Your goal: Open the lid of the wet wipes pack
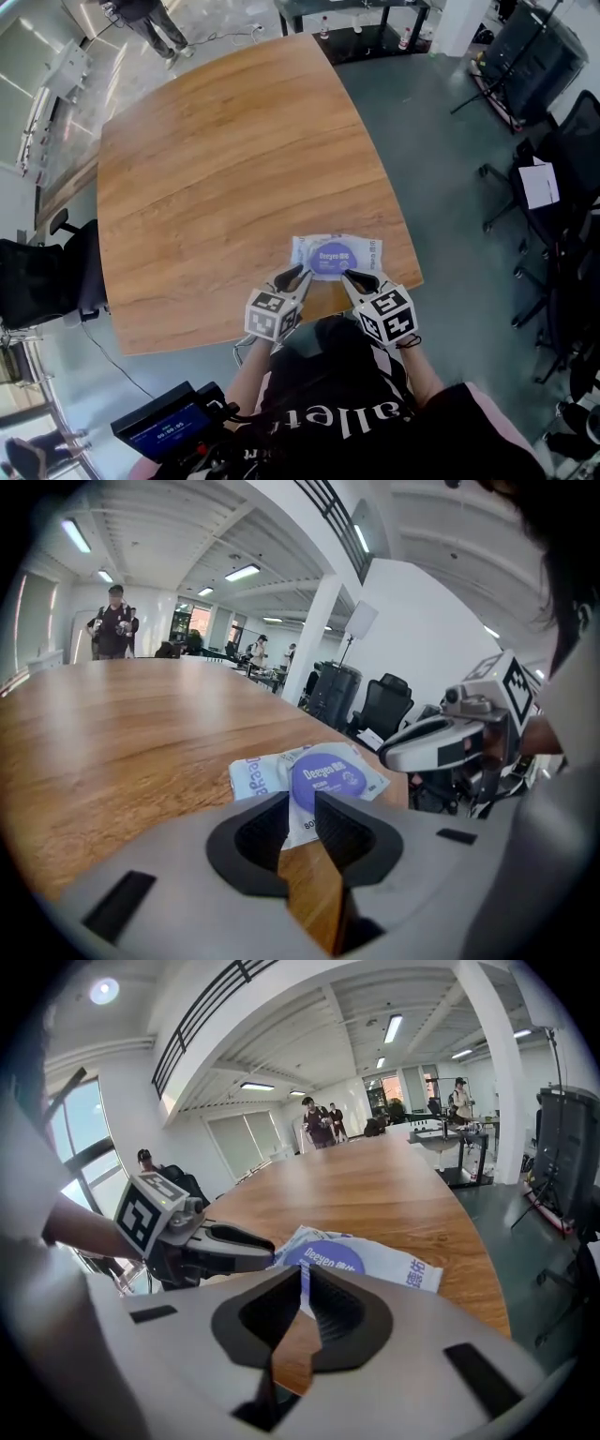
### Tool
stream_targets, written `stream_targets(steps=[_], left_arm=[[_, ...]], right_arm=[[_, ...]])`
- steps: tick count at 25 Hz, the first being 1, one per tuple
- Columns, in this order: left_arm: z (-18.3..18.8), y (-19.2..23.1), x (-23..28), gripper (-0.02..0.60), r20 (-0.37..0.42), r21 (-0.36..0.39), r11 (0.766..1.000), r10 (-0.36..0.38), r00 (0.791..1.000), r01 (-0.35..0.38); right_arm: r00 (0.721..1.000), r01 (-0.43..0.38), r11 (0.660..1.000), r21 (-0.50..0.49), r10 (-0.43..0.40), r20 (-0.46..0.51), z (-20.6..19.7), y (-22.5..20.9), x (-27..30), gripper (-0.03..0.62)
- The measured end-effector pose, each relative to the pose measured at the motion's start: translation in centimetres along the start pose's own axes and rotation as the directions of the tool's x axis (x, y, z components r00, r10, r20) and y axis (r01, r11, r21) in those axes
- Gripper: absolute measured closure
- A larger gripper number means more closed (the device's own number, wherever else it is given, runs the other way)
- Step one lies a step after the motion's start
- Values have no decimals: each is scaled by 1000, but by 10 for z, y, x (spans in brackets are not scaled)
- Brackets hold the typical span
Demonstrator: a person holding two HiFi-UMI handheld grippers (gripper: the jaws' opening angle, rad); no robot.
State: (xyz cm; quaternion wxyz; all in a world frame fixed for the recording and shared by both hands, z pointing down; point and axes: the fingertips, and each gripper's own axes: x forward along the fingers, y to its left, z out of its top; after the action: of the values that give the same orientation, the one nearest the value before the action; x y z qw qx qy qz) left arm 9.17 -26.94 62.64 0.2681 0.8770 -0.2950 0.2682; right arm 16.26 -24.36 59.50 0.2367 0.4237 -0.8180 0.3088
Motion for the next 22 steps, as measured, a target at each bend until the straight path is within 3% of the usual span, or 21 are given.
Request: stream_targets(steps=[5, 9, 12, 16, 22], left_arm=[[-21, 4, 14, 494, -123, 162, 987, 3, 992, 18], [-27, 6, 19, 494, -150, 175, 984, 20, 989, 6], [-30, 8, 22, 494, -165, 184, 983, 42, 985, -11], [-30, 10, 26, 494, -186, 178, 984, 58, 981, -25], [-29, 12, 26, 494, -173, 168, 985, 54, 983, -25]], right_arm=[[998, -23, 994, -108, 18, -52, -5, -3, 11, 576], [991, -46, 949, -311, 5, -131, -13, 0, 20, 516], [982, -51, 875, -481, -45, -184, -19, 4, 30, 511], [961, -76, 723, -687, -131, -244, -31, 6, 47, 485], [958, -72, 573, -816, -189, -217, -25, 11, 53, 485]])
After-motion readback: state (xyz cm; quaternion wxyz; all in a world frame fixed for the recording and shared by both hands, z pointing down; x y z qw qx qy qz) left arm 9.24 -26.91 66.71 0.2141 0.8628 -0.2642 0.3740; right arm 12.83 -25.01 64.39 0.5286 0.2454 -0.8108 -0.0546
